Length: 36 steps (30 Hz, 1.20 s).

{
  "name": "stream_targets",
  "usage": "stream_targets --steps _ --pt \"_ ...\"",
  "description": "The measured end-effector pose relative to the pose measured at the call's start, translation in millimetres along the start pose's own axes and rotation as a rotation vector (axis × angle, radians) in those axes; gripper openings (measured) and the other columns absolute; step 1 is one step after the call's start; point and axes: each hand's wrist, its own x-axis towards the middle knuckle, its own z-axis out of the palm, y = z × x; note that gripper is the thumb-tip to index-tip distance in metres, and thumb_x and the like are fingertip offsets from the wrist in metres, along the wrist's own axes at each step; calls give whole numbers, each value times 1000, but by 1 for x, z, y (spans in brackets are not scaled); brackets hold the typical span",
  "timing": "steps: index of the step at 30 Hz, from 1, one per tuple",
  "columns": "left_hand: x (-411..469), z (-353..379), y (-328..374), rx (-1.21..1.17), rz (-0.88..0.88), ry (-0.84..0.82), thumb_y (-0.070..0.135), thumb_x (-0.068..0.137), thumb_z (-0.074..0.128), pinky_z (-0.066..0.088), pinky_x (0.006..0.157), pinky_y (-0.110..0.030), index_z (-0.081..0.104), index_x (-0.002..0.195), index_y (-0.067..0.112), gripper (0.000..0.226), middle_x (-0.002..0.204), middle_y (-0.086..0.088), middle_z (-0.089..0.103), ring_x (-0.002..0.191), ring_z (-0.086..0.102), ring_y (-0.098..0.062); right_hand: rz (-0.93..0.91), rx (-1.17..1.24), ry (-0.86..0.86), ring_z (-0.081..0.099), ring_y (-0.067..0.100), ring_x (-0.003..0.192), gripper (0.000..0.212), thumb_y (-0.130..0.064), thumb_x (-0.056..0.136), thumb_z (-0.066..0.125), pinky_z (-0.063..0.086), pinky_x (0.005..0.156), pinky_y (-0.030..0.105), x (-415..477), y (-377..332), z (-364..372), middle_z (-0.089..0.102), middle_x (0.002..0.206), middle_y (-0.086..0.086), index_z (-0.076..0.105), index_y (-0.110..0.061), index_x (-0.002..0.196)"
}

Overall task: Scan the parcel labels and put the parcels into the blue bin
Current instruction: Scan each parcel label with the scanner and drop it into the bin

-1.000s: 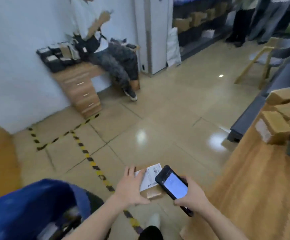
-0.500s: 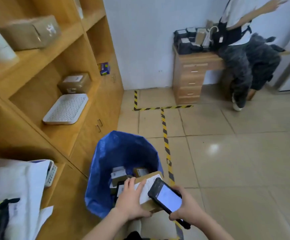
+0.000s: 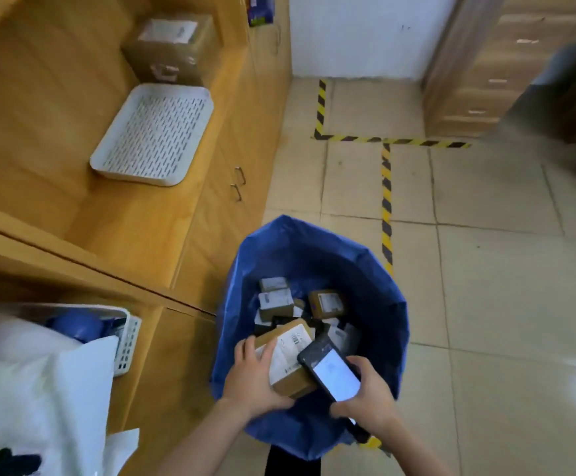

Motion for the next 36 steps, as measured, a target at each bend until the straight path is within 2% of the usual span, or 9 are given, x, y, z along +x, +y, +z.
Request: stream_targets --steps 4,10,14,20,23,27,30,32,36 --pt "70 34 -32 -21 -56 -42 72 49 72 42 104 -44 8 149 32 125 148 -2 4 140 1 -31 92 17 -16 55 20 103 90 -27 47 81 47 91 45 75 2 34 54 108 -7 42 -22 129" --pt "170 121 -73 50 -119 -159 63 51 77 43 101 -45 10 148 33 122 148 -8 6 139 2 -35 288 1 -14 54 23 110 95 -22 53 84 45 96 48 190 56 93 53 117 -4 38 -23 136" --pt "226 177 -93 59 -146 -180 59 55 81 41 102 -48 12 148 32 120 150 -12 7 139 4 -37 322 -74 -28 50 25 117 96 -25 55 86 40 95 43 257 100 124 52 129 1 36 -21 137" --pt "294 232 -107 69 -142 -137 58 57 81 36 105 -49 5 149 32 122 149 -13 4 140 -1 -37 342 -145 2 48 26 120 94 -27 54 87 35 92 42 331 144 152 51 130 1 36 -21 134" --pt "317 248 -110 4 -129 -120 54 57 83 36 106 -51 5 149 35 122 149 -9 4 140 -3 -33 343 -141 18 48 25 119 95 -26 54 87 34 92 41 355 155 159 52 128 1 37 -21 134" --pt "334 255 -108 -14 -127 -193 54 62 82 28 111 -54 -4 151 38 124 156 -7 -13 144 -17 -31 337 -134 17 47 24 120 95 -25 55 87 33 94 41 368 159 162 51 130 1 36 -23 135" --pt "336 248 -102 36 -111 -250 55 66 81 26 113 -55 -4 151 39 121 157 -7 -20 145 -17 -33 329 -119 18 46 24 121 95 -25 55 88 33 95 42 364 155 157 51 130 1 36 -23 134" --pt "333 238 -97 69 -101 -281 55 68 79 29 111 -55 -2 151 38 117 158 -6 -16 145 -12 -34 329 -92 25 46 23 121 94 -24 55 88 33 94 41 355 150 151 50 130 0 37 -24 133" --pt "317 207 -81 190 -70 -285 54 77 71 42 102 -48 6 152 32 101 154 -8 8 140 13 -32 326 -8 51 46 22 119 94 -23 54 87 31 91 39 325 134 132 50 130 -1 37 -25 134"
